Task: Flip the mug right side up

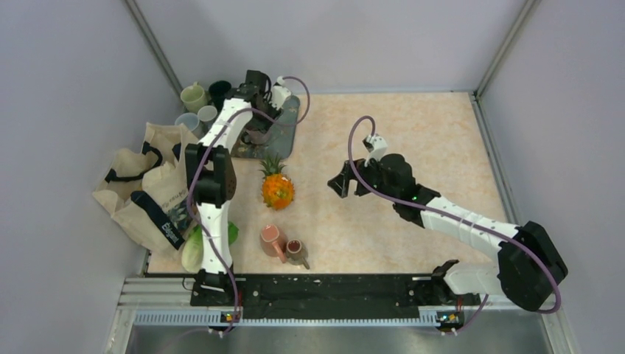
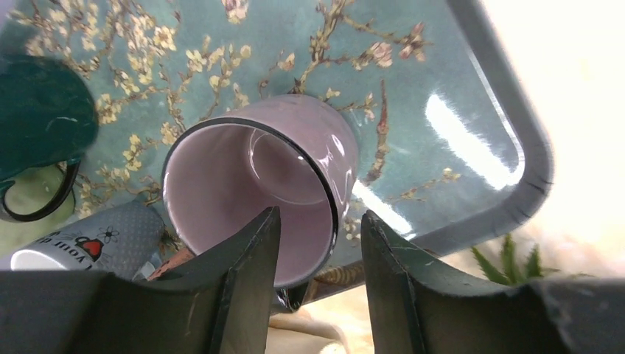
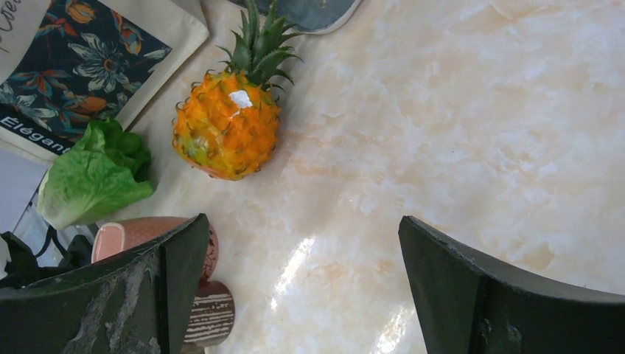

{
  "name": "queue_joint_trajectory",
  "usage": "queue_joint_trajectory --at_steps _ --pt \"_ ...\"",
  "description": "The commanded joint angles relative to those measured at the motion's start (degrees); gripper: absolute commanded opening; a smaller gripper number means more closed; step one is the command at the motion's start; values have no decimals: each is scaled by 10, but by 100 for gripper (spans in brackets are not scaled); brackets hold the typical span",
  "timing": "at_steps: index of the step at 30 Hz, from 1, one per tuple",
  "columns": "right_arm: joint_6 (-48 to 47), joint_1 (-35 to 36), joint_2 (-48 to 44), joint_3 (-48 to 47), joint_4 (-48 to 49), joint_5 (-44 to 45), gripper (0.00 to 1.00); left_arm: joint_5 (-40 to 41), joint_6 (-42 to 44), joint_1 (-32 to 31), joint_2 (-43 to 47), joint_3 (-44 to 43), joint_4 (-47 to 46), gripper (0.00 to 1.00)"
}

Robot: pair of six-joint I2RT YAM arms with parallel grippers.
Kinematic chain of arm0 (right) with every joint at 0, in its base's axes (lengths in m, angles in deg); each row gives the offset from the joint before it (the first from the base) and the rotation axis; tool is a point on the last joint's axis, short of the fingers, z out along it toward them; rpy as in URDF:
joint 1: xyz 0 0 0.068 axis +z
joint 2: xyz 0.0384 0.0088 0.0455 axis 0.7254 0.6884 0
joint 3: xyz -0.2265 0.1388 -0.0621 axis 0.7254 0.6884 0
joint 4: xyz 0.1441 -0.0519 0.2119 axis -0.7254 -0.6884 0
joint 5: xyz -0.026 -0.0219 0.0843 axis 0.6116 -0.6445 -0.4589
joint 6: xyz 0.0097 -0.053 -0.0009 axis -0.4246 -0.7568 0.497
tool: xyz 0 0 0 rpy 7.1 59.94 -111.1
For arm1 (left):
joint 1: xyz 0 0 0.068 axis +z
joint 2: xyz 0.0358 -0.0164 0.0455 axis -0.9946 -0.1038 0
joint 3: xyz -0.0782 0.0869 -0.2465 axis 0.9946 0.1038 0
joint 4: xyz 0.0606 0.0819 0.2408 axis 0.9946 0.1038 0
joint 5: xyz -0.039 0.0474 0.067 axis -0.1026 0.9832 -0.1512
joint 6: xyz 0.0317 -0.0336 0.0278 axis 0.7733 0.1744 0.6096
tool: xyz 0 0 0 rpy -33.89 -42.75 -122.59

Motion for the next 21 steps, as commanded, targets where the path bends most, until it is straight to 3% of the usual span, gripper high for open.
queue_joint_trajectory --at_steps 1,4,5,7,8,14,21 --pt "-18 5 -32 3 -13 26 99 -82 -44 -8 125 9 -32 51" --pt "-24 5 -37 2 -20 32 99 -119 -42 -34 184 78 -57 47" --pt "-26 5 -39 2 -21 34 99 -122 -30 -41 196 99 -60 37" --pt "-28 5 -43 1 -24 38 99 -118 -13 -45 200 136 -61 3" --pt "-28 4 -45 1 -25 40 99 -103 -6 -45 195 150 -60 0" --pt "-35 5 -54 10 -29 51 99 53 39 -43 113 155 -37 0" --pt "-39 5 -54 10 -28 53 99 111 66 -42 53 161 -107 0"
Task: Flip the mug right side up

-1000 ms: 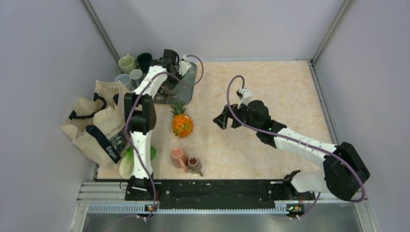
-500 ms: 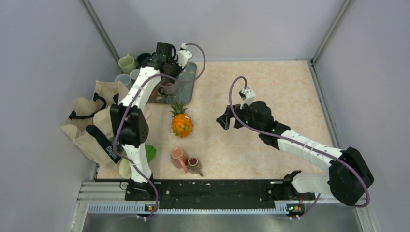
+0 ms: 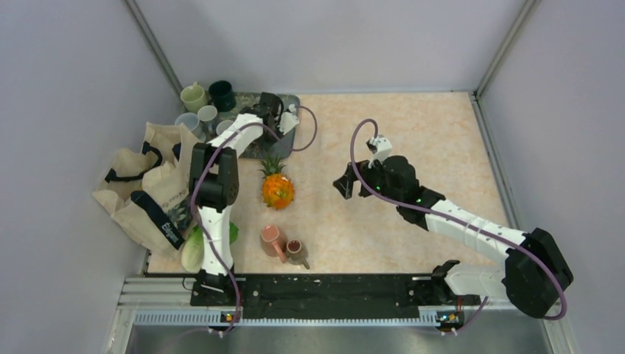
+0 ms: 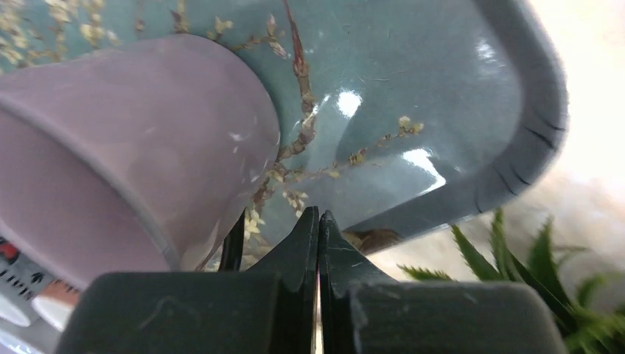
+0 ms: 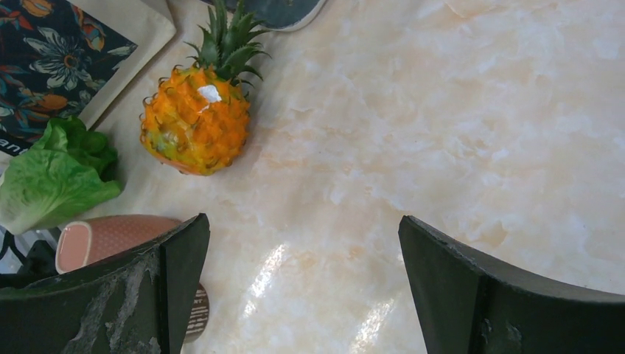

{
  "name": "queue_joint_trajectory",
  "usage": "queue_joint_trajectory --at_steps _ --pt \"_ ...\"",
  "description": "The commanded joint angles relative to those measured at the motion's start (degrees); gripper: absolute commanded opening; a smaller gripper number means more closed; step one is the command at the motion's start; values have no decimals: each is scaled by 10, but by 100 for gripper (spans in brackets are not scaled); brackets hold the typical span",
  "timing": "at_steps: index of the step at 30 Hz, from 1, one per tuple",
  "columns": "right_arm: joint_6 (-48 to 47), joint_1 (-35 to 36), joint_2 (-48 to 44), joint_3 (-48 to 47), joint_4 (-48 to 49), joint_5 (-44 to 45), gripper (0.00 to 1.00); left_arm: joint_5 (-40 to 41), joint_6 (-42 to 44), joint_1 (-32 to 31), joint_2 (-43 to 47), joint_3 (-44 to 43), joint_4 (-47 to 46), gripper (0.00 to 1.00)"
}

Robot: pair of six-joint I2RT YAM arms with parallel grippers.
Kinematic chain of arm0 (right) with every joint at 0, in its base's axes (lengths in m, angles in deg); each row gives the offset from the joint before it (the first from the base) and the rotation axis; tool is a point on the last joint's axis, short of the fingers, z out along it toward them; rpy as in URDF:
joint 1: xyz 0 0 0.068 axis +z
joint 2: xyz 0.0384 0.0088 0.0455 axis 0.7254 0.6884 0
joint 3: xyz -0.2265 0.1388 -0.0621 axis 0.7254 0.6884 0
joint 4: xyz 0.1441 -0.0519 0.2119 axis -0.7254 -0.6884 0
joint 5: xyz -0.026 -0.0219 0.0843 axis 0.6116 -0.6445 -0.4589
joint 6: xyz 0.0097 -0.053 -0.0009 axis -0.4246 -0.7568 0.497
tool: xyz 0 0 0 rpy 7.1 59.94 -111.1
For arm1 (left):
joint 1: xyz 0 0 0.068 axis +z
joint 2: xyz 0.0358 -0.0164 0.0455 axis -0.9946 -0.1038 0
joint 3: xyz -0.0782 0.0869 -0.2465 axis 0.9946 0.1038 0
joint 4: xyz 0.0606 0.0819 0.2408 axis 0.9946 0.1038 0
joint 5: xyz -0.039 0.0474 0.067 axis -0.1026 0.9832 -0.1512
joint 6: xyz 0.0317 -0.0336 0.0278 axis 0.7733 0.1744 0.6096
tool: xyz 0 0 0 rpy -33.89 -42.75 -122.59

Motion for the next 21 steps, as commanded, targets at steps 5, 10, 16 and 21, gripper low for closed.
queue_joint_trajectory --at_steps 5,10,16,21 --pt "-20 5 -17 1 -1 15 99 79 32 16 -52 -21 -104 0" --pt "-27 5 -11 -1 -2 22 99 99 40 41 -115 -86 -136 0" --pt "-30 5 10 -14 -6 23 99 124 37 74 -207 -216 -165 0" --pt "-30 5 20 -20 -13 24 99 143 52 92 -238 -255 -236 0"
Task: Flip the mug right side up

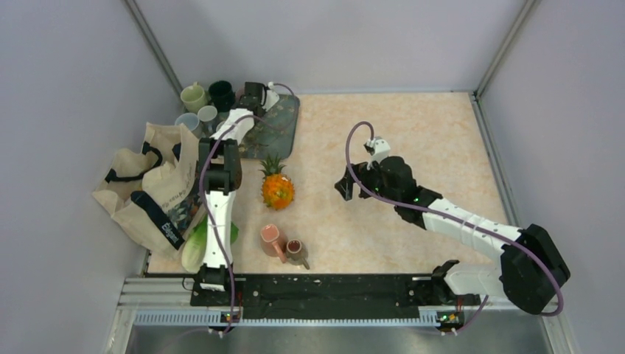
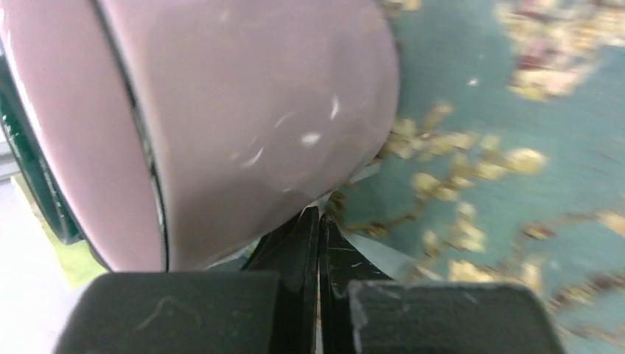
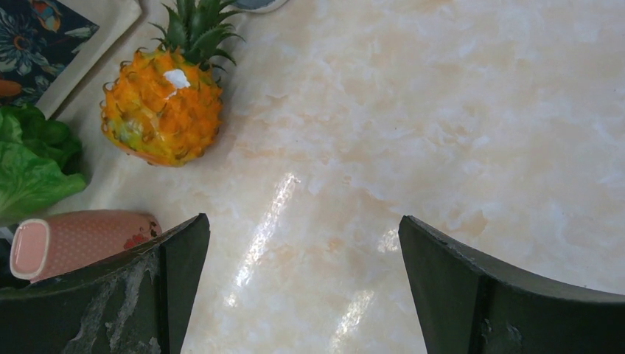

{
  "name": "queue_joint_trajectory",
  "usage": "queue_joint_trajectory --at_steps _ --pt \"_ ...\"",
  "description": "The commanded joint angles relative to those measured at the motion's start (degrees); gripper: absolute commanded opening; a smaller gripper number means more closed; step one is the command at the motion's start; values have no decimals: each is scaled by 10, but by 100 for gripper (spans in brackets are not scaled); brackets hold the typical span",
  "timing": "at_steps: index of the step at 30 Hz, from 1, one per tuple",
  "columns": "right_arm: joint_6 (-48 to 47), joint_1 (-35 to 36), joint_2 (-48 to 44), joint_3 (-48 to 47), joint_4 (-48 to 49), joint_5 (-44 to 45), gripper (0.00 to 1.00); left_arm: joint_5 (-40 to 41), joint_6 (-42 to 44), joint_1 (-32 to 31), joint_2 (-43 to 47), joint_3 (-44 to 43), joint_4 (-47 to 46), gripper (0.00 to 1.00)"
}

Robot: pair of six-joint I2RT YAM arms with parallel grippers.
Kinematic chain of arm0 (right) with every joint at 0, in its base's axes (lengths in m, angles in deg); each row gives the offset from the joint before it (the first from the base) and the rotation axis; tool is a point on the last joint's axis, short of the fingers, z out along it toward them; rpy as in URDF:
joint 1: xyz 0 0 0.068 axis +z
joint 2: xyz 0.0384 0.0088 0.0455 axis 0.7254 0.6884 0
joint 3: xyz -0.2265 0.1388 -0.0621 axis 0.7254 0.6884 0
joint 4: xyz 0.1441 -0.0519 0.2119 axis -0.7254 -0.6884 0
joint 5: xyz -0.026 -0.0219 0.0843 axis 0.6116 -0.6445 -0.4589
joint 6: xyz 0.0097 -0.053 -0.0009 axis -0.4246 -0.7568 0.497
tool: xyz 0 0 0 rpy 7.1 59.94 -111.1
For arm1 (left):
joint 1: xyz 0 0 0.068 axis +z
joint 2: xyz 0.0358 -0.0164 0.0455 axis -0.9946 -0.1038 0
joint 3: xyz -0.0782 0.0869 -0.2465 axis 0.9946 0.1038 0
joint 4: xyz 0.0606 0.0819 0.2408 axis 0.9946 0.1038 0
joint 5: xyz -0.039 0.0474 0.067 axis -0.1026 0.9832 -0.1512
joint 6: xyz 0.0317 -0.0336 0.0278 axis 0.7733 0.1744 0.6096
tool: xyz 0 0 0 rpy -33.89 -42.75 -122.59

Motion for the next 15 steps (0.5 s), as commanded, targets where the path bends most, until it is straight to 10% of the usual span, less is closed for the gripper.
queue_joint_trajectory --at_steps 1,9,15 --pt "-9 5 6 -22 -1 8 99 13 14 12 -13 -34 -69 0" --pt "-60 24 1 -35 -35 -20 99 -172 -41 0 152 96 -13 0" --pt "-139 204 -2 -41 -123 81 99 -361 -97 -2 273 111 153 14"
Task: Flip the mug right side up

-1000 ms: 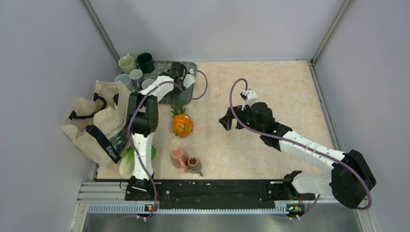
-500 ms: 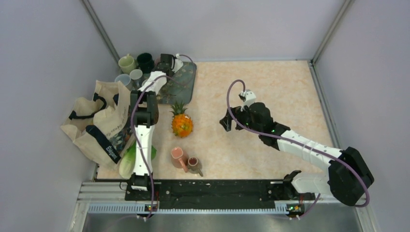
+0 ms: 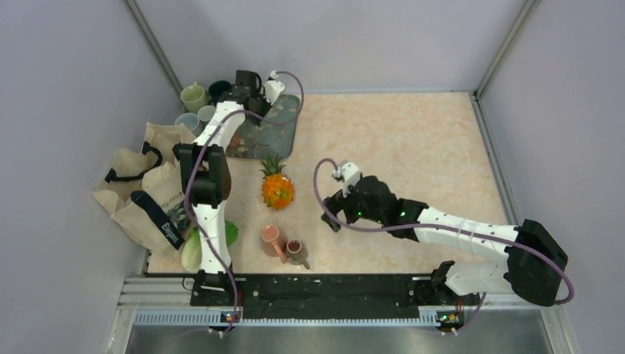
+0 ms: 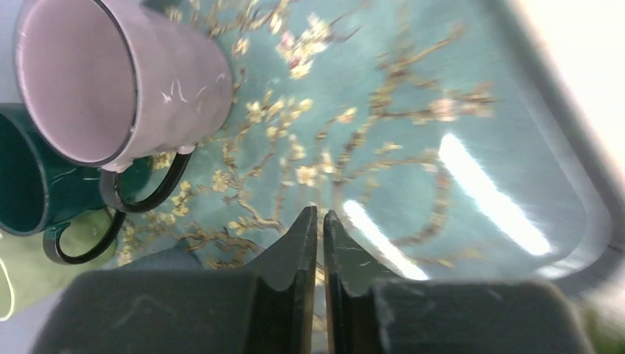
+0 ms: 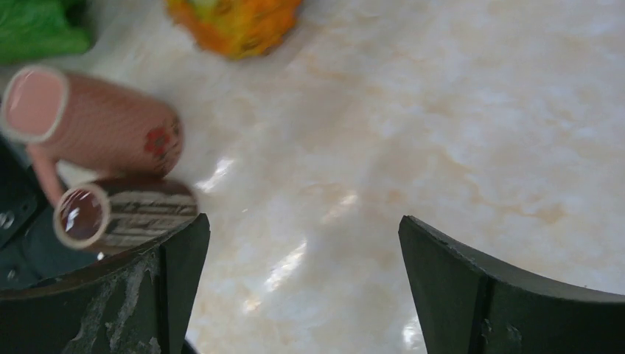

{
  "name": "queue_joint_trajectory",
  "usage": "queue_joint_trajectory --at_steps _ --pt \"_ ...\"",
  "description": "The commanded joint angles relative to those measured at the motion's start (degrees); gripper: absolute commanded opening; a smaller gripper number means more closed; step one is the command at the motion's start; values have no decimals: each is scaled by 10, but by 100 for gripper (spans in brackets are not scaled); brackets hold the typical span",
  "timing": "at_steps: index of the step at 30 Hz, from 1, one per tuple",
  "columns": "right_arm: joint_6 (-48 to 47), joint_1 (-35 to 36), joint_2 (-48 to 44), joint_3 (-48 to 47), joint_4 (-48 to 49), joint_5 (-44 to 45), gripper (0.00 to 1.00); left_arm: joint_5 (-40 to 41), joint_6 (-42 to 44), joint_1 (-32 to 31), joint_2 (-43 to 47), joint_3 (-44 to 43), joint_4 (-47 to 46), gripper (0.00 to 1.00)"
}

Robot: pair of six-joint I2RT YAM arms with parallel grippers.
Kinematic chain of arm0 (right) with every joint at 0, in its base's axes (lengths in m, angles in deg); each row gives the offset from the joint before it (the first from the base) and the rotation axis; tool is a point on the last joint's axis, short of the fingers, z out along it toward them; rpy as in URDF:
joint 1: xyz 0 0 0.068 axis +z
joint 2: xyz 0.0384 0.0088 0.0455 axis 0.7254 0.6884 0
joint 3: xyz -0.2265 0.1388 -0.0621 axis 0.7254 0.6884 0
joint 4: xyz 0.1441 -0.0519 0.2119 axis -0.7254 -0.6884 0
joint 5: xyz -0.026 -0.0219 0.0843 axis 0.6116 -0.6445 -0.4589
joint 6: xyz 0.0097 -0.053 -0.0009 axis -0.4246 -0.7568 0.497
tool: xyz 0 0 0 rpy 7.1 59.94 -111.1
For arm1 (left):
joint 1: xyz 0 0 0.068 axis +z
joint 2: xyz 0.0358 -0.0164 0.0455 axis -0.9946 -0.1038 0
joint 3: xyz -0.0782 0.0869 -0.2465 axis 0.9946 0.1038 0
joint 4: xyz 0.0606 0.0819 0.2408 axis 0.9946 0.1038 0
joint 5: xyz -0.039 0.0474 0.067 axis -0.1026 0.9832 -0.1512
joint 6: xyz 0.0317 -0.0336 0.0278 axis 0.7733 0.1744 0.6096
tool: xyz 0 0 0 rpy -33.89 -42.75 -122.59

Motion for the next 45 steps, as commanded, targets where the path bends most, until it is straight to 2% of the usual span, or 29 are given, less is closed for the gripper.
queue_joint_trajectory --at_steps 1,5,10,13,17,23,27,30,36,42,45 --pt "-69 143 -8 -28 -62 68 99 -173 -60 -2 145 12 112 21" --pt "-77 260 -2 -20 -51 120 99 -195 -115 -2 247 79 147 55" --pt "-40 324 25 8 39 136 99 -180 -172 -1 369 194 145 98" --pt "-13 345 72 0 54 164 96 -158 -183 2 445 275 123 99" --pt "15 368 155 -46 16 203 90 -114 -178 14 531 356 93 99" --pt "41 369 216 -81 12 246 68 -112 -176 32 595 399 81 99" --pt "27 370 254 -95 23 251 61 -121 -177 33 595 406 80 99" --pt "13 368 288 -116 16 252 46 -119 -177 34 584 394 85 99" --pt "28 342 285 -112 14 250 0 -128 -175 34 570 374 100 99" --pt "54 301 227 -85 15 230 0 -184 -189 35 561 359 105 95" --pt "78 245 137 -35 74 164 0 -232 -203 34 553 330 124 85"
